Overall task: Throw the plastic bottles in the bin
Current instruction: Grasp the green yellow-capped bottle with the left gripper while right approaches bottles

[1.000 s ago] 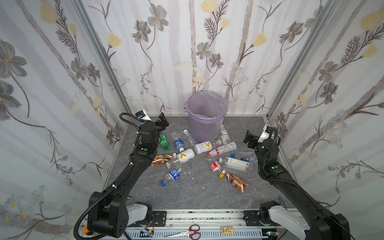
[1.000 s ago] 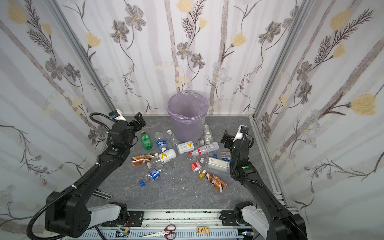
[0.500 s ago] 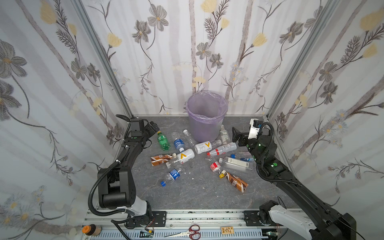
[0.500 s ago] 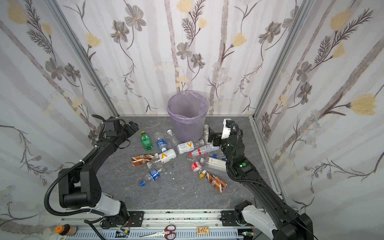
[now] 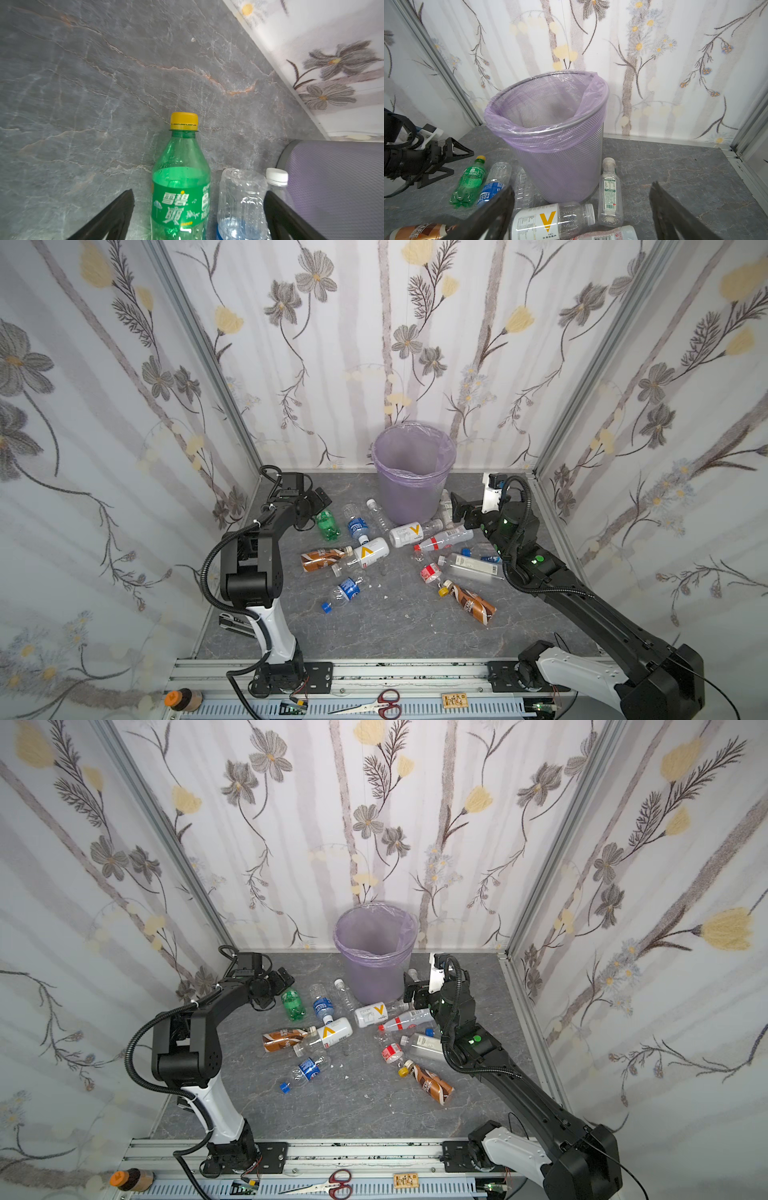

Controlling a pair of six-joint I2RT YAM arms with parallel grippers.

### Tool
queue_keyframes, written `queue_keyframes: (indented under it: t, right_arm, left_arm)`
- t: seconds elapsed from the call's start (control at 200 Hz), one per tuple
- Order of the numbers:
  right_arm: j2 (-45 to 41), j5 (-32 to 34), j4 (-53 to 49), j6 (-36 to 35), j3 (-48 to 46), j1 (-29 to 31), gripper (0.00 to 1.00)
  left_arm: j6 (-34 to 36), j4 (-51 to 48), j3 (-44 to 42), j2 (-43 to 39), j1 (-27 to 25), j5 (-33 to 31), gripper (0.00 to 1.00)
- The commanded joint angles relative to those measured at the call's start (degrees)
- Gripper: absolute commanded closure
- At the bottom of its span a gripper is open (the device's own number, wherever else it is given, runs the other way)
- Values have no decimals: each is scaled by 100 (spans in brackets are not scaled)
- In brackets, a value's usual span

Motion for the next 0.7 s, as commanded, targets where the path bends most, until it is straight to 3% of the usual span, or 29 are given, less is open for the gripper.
queue_keyframes:
  t: [0.0, 0.425, 0.694]
  right_arm:
    - [17, 154, 78, -81, 40, 8, 0]
    - [50, 309, 290, -146, -74, 7, 0]
    - [119, 377, 305, -146, -102, 11, 0]
  left_arm:
    - [257, -418, 198, 158, -120, -343, 0]
    - [751, -1008, 576, 669, -295, -1008, 2]
    - [765, -1013, 606, 834, -382, -963, 14]
